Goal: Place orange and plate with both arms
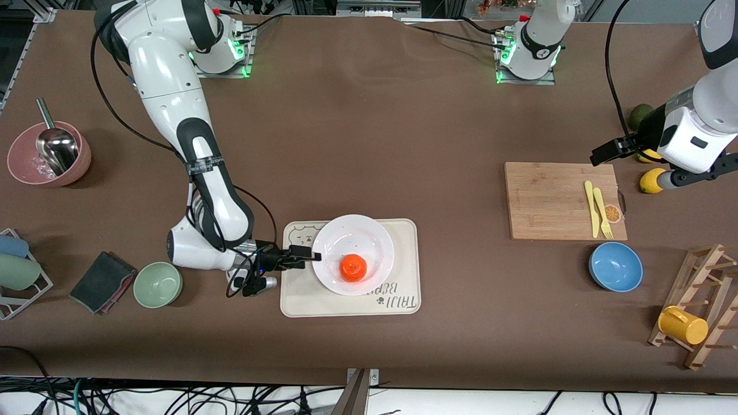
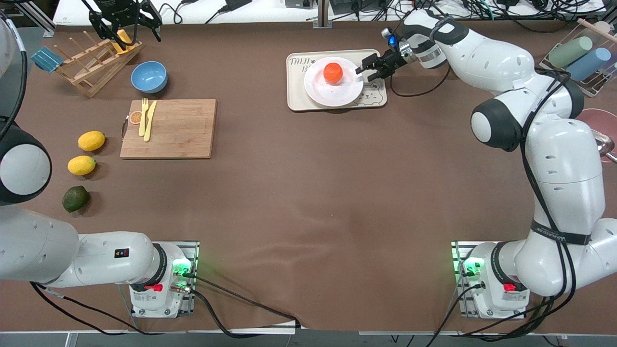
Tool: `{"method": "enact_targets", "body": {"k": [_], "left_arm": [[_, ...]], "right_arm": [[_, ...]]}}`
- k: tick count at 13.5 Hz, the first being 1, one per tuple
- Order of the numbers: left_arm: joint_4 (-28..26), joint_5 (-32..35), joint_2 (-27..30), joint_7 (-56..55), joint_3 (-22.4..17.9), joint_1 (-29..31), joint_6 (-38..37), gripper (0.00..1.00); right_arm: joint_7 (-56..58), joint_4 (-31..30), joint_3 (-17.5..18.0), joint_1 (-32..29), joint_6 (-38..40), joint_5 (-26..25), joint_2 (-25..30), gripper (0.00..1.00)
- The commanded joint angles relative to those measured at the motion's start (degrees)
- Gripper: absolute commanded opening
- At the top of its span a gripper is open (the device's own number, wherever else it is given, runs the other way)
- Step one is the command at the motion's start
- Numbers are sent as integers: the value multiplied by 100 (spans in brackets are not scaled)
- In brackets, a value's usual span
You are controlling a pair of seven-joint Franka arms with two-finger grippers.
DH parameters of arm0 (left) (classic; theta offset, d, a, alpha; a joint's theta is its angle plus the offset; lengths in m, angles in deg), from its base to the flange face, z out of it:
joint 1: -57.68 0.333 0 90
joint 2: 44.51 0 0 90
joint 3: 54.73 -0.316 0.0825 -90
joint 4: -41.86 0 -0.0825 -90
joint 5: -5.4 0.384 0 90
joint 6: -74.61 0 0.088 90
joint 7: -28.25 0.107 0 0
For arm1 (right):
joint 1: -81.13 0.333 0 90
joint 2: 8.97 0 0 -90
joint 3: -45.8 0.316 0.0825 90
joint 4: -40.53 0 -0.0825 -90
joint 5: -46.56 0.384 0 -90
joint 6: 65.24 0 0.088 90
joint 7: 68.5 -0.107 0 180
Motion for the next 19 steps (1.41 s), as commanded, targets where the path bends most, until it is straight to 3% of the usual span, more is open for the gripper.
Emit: {"method": "enact_targets", "body": {"k": [1,3,7,12,14,17,19], "left_arm": [[34,-121,62,240,-26,81,-94,100],[43,-121,53,276,-26,99,-129,100],[34,-121,53,276,-35,108,-138,100],[43,-121,53,276,-26,108,-191,100],[34,-121,45,276,-35,108,-191,100],[34,-121,36,276,-26,99,-191,100],[34,-121,36,267,-26,99,-191,100]], "right_arm": [[-389,16,-220,-21,408,-796,217,99],[-803,25,-290,-12,592,-1385,437,99],[-1726,51,-273,32,812,-3115,1043,99],[-2228,42,-387,41,1559,-4690,1878,99],[-2264,42,-553,41,2006,-4990,2273,100],[-2176,51,-984,-3,3183,-5026,2801,100],[-2176,-54,-1029,-151,3299,-5122,3319,100]]}}
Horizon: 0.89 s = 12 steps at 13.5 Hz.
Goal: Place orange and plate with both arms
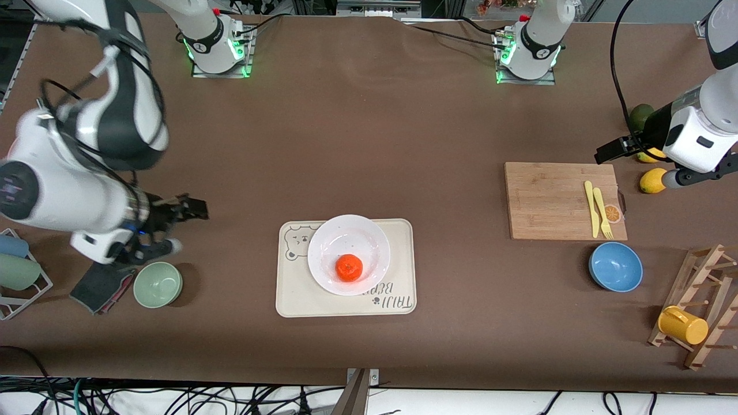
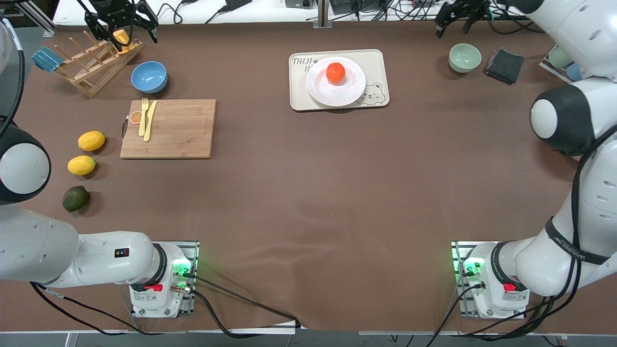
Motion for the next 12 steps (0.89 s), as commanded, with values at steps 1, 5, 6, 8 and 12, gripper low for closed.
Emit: {"method": "enact_targets", "body": {"k": [1,5,6,8,12], "left_arm": [[34,-121,30,145,9,53,-92,100],[34,-130,21,145,18,53,-92,100],[34,-121,21,145,18,53,-92,100],[34,-121,30,154,18,53,-101,100],[34,-121,30,154,9,62,-110,100]], "right_arm": [[-11,-374,16,-343,605,-200,719,100],[-82,-874,497,-975,715,-1270,1659,100],[-125,-1172,917,-1335,636,-1412,1931,100],[-650,-2146,1464,-1837,-81,-1746,2686,100],[-882,-2485,1616,-2006,-314,-1722,2945,100]]}}
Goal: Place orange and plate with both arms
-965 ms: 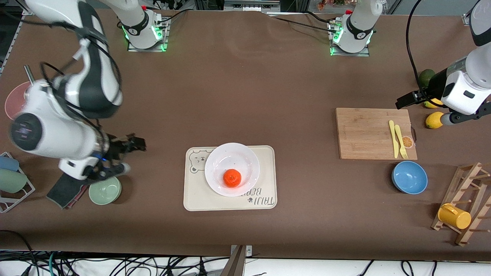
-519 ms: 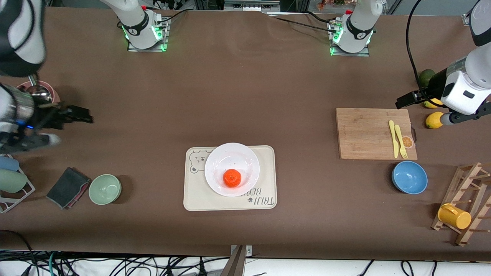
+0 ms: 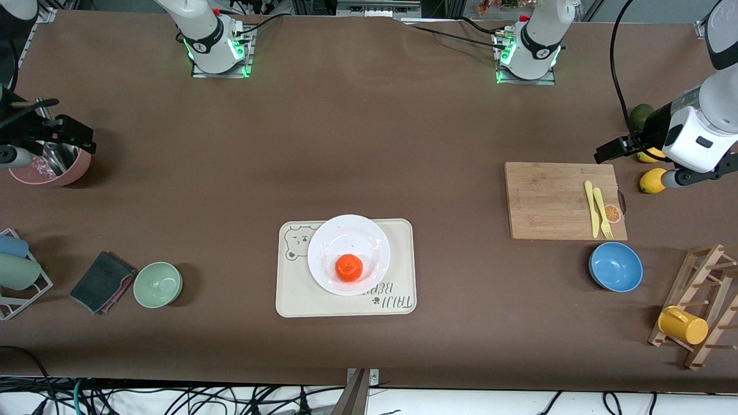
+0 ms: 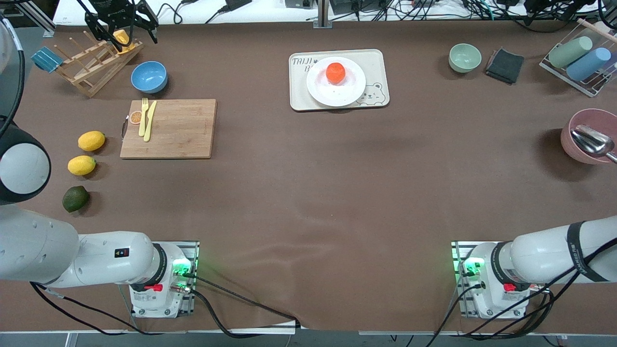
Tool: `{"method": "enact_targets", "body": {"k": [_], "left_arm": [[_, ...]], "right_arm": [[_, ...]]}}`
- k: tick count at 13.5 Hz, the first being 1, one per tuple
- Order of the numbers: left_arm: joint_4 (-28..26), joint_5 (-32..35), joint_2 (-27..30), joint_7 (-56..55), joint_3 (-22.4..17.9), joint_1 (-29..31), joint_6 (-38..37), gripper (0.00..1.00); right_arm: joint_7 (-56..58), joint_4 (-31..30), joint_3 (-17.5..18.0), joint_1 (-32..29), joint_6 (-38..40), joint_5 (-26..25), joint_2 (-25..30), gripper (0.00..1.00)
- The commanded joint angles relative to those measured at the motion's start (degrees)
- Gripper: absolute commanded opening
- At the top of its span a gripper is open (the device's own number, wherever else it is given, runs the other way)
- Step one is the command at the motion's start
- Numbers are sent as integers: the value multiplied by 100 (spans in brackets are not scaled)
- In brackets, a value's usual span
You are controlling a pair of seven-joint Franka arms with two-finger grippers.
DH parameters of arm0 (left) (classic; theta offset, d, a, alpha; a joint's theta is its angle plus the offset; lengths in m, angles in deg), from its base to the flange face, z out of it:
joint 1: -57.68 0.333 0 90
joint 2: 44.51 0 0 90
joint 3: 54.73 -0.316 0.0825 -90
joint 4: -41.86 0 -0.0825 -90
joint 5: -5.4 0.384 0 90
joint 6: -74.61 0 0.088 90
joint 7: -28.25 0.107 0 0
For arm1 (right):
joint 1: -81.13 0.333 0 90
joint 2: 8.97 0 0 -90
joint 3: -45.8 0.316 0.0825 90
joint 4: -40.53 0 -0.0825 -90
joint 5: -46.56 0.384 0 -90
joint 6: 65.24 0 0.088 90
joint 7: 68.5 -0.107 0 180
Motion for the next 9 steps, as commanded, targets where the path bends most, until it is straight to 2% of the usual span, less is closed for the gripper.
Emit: {"method": "enact_targets", "body": {"k": [1,5,9], "left_arm": [[36,-130,30,153,8,62,-96,100],[45,-130,56,153,8,114,-149,100],[54,-121,65,153,35,115,-184,100]], "right_arm": [[-124,-306,131,-119,-183,-22,226,100],[-124,-157,79,-163,19,277,156,100],[-124,-7,-9,-154,90,286,41,100]]}}
